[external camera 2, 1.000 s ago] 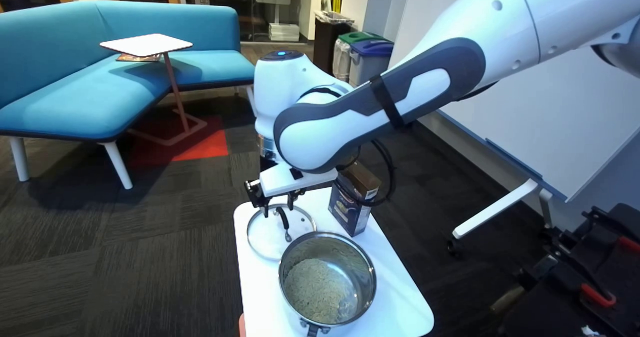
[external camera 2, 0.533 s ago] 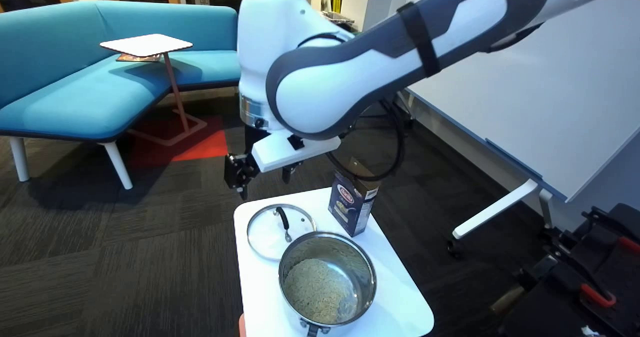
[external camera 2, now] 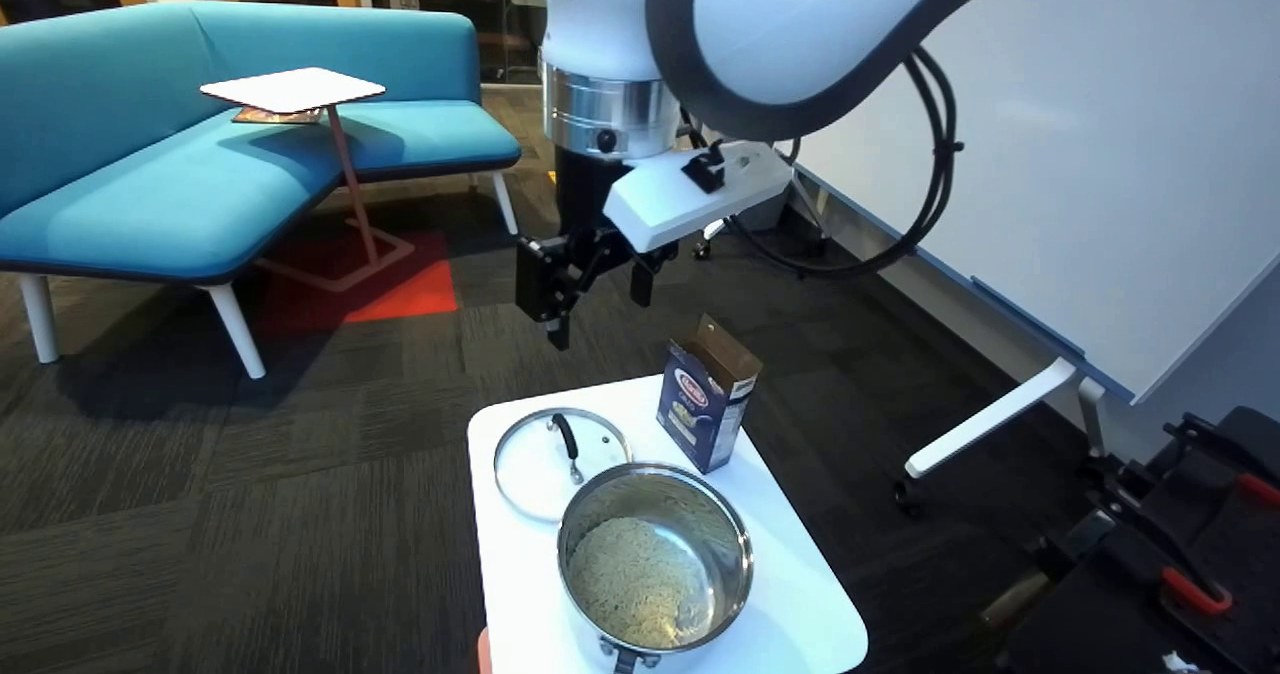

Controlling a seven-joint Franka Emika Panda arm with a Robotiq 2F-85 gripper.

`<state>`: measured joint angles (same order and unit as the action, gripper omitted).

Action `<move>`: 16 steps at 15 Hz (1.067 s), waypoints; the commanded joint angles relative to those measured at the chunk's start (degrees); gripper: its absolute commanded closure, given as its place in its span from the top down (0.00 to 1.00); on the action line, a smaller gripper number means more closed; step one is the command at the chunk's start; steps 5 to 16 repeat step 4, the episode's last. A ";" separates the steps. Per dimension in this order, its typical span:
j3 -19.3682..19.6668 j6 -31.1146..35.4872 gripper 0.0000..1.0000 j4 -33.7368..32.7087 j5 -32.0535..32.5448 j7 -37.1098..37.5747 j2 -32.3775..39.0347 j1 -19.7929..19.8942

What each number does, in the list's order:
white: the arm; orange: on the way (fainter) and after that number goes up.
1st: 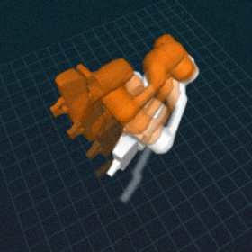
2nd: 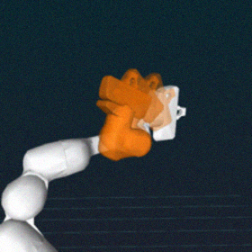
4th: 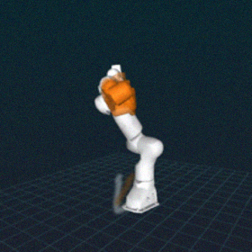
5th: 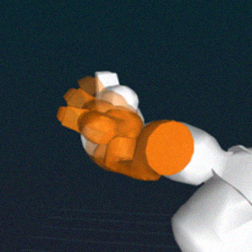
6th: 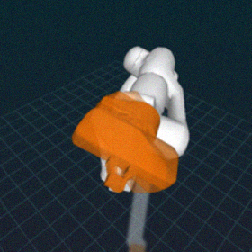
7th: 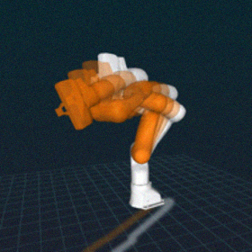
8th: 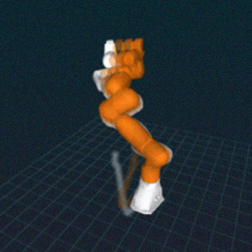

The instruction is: Remove the lid from the pot

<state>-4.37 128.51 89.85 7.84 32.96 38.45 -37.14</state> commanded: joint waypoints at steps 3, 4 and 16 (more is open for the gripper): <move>-1.71 -0.38 1.00 6.66 0.29 -2.10 -5.33 1.27; -1.84 -0.37 1.00 7.85 0.34 -2.12 -6.24 1.38; -1.84 -0.37 1.00 7.85 0.34 -2.12 -6.24 1.38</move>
